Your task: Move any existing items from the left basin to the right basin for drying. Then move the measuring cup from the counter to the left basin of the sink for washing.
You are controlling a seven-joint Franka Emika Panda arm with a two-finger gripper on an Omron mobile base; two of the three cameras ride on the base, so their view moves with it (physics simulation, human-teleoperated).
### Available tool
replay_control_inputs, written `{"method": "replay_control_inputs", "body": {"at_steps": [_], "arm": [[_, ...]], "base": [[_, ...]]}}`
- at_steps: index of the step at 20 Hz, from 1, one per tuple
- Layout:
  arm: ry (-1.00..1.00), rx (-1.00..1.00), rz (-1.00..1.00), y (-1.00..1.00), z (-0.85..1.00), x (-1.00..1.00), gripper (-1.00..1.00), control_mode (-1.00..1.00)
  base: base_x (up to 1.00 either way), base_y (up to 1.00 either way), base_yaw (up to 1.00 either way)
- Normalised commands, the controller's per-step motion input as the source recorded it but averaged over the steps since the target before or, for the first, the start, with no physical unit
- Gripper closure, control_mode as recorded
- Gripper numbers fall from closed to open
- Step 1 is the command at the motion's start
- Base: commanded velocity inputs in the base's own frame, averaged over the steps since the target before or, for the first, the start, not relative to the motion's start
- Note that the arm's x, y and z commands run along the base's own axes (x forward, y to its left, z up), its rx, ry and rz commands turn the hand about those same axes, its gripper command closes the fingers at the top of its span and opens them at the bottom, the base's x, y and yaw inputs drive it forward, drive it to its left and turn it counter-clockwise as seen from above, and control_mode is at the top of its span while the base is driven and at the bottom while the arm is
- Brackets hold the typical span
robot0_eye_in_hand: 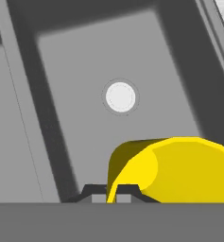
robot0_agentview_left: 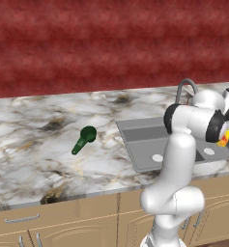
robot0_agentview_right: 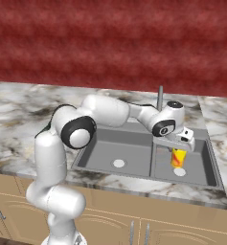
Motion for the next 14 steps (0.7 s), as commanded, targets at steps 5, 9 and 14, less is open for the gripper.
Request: {"method": "replay_control_inputs", "body": {"at_steps": [5,9,14], "arm": [[0.00,0.04,-0.08,-0.23,-0.18,0.11,1.00,-1.00],[0.00,0.04,-0.06,-0.20,-0.19,0.17,1.00,-1.00],[0.00,0.01,-0.04,-0.10,-0.22,0.11,1.00,-1.00]], "base": [[0.00,0.00,0.00],[0.00,0.00,0.00],[0.00,0.00,0.00]]}}
